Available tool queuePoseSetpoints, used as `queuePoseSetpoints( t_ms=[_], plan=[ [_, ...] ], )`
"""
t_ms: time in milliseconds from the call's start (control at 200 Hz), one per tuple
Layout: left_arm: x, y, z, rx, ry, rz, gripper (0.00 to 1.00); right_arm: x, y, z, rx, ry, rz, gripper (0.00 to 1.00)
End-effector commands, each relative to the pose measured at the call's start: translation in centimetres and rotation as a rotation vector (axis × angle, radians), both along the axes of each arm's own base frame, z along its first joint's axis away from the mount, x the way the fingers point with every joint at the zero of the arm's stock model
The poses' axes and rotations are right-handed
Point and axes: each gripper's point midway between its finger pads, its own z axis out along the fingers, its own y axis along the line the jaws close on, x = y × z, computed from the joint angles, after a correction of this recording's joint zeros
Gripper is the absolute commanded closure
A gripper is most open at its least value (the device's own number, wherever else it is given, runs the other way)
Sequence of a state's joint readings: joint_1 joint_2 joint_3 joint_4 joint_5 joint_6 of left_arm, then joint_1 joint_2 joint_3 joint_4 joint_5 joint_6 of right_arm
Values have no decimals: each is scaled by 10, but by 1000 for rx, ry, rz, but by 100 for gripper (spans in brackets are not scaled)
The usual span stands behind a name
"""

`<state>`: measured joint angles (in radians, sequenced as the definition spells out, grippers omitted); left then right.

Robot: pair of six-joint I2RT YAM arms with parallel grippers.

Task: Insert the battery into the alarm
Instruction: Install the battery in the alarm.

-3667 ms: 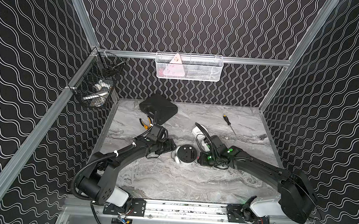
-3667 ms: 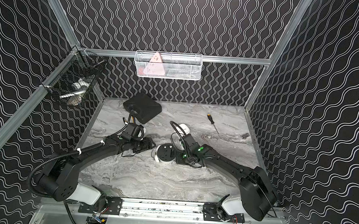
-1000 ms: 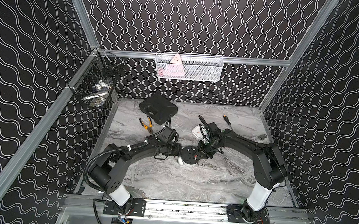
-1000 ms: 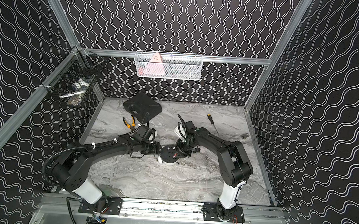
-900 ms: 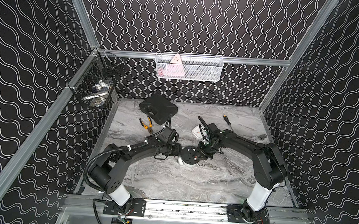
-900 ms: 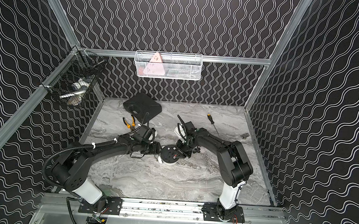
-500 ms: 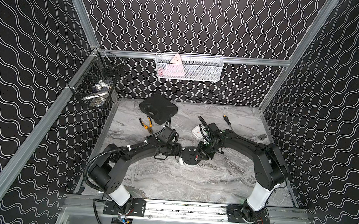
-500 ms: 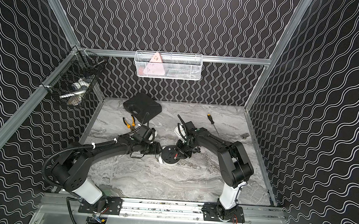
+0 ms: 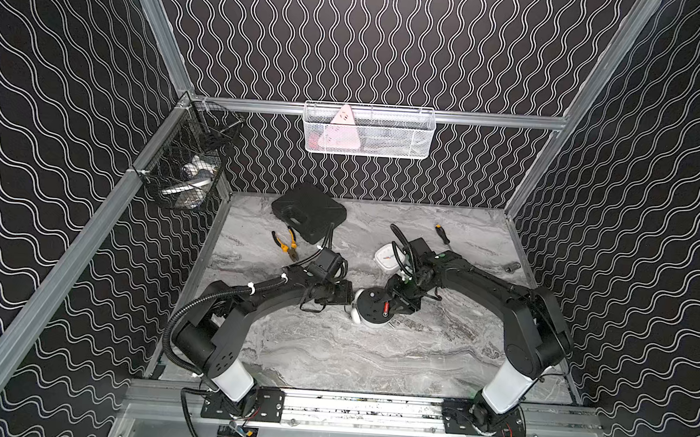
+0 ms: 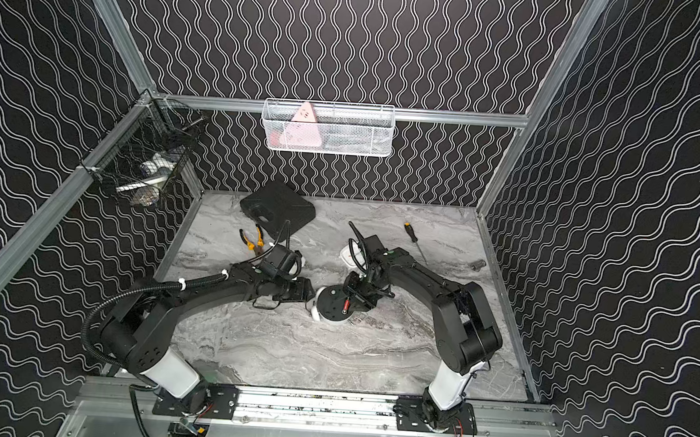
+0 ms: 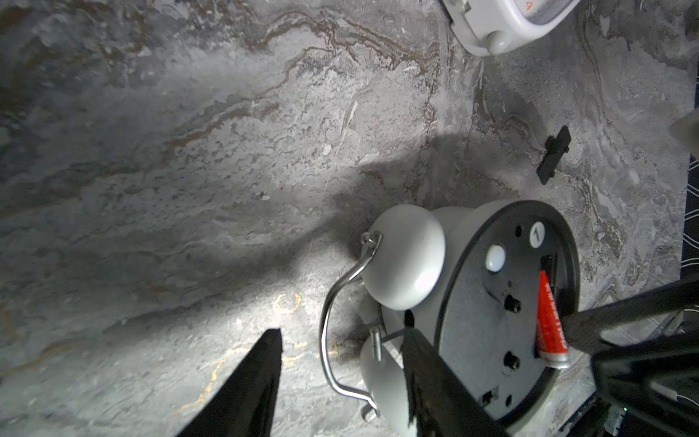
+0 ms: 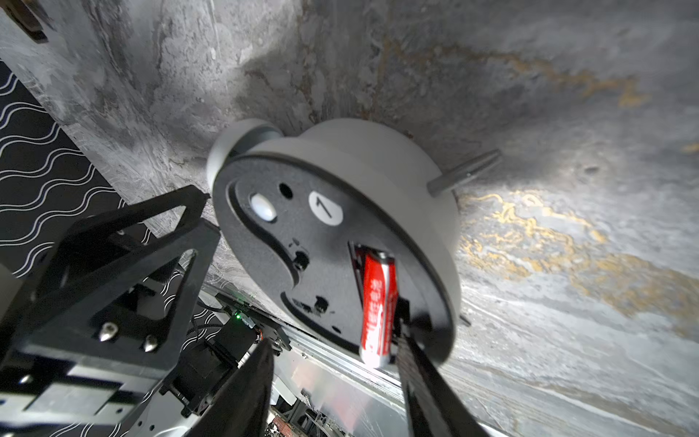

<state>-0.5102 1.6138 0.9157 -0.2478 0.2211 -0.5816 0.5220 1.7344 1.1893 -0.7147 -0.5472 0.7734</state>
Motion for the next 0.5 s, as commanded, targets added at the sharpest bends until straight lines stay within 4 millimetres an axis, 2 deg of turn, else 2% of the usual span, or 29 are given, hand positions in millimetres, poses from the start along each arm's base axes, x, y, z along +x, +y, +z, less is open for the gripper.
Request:
queuePoseSetpoints(
  t_ms=[0,160,315,330,380,495],
  plan=[
    [0,-1,4,-10,-6,-3,42,-2,-8,7,-40,-21,6,44],
    [-1,-6,9,-37,-8,-8,37,3,-14,24,-43,-139,36,44],
    [-6,-19,9,-79,9,-35,21,4,-21,34,-99,-368,197,35],
    [-6,-20,9,-76,10,-38,20,0,-25,27,-125,-371,211,34],
    [-8,-21,5,-63,19,-47,19,-1,-32,23,-175,-425,236,33],
    [-12,-26,-5,-37,48,-79,22,-7,-33,16,-181,-428,253,33]
  ],
)
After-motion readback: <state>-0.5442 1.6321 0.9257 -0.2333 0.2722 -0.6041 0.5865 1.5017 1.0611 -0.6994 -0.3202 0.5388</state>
